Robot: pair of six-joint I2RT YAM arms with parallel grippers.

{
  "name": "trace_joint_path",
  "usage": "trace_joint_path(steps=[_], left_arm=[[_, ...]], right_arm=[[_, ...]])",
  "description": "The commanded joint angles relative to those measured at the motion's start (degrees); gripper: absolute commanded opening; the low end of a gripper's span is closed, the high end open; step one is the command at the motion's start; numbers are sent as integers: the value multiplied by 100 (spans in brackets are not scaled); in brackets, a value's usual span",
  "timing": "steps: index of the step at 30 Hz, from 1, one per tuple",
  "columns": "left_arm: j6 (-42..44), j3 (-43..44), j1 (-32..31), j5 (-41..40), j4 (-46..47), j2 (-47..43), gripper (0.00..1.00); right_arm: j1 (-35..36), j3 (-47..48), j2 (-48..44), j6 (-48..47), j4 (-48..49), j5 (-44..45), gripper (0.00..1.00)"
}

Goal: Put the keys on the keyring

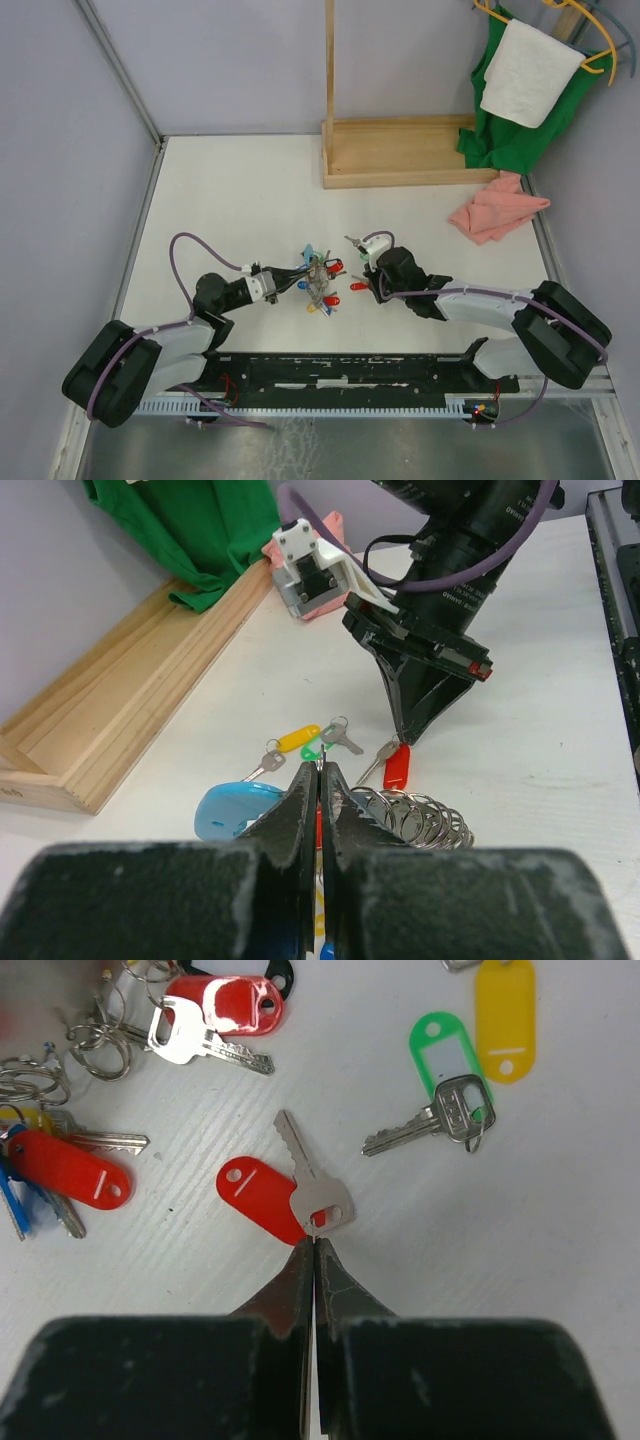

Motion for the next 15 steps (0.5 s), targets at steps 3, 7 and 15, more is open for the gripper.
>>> trace_joint_path(steps=[3, 7, 15], left_arm=[[-145, 108, 54, 20, 827, 212, 3], [-299, 147, 137, 281, 1153, 358, 3], [-678, 356, 248, 777, 1730, 643, 3]], right_arm=[[29, 297, -908, -883, -284, -195, 1], [30, 611, -1414, -1710, -748, -673, 1], [30, 1119, -1907, -3307, -924, -2430, 1]])
